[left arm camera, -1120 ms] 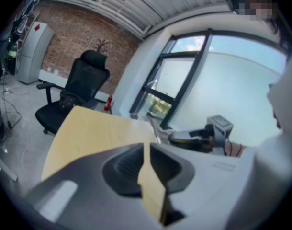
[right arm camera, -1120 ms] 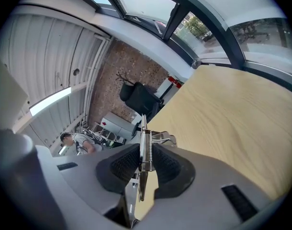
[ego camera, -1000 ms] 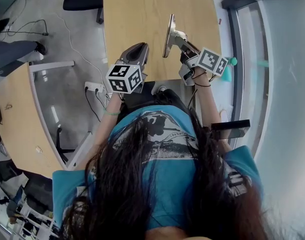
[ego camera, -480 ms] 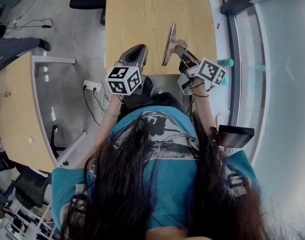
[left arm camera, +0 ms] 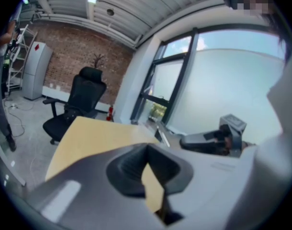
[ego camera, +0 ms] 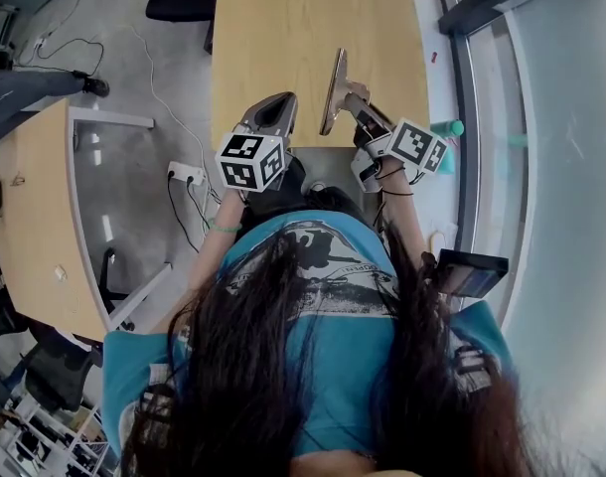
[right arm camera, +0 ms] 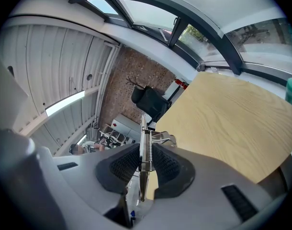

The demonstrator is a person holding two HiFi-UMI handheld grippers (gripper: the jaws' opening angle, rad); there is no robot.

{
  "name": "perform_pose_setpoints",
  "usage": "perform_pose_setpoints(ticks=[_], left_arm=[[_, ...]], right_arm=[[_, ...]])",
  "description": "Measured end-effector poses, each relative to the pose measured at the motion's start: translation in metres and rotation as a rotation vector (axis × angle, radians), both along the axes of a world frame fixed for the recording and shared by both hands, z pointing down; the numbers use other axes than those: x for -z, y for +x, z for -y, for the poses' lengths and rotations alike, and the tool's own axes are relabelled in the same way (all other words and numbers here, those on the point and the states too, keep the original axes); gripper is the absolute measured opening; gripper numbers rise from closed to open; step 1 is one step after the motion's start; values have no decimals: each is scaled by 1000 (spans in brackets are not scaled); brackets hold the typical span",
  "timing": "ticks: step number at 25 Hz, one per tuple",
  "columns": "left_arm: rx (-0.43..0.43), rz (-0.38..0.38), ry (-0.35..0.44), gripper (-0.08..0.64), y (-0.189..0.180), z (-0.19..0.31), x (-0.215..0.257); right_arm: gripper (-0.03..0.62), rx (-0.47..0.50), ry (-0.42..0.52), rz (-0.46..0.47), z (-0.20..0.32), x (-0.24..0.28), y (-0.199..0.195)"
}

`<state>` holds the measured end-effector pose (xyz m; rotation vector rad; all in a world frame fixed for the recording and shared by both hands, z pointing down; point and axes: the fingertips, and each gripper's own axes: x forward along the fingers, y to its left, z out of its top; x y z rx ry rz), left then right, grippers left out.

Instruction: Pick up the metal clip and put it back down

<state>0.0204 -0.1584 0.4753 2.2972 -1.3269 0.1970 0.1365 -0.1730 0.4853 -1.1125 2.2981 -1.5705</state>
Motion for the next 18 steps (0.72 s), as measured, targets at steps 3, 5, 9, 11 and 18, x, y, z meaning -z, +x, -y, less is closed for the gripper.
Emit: perform_pose_setpoints(ticks=[3,5,9,11,18], left_arm=[[-13,20,0,3,1,-1,-1],[-25,41,0,2,1,-2,-2],[14,16,20,2,-4,1,2],[34,-10,20,3,-6,3,3],[54,-26,0,3,-11,1,2]], right_arm=[[94,0,1,1,0,0,0],[94,-1,0,3,1,0,0],[93,-6,-1,6,2,1,0],[92,-8,-1,6,2,0,1],[93,-6,-6,7,1,0,0]])
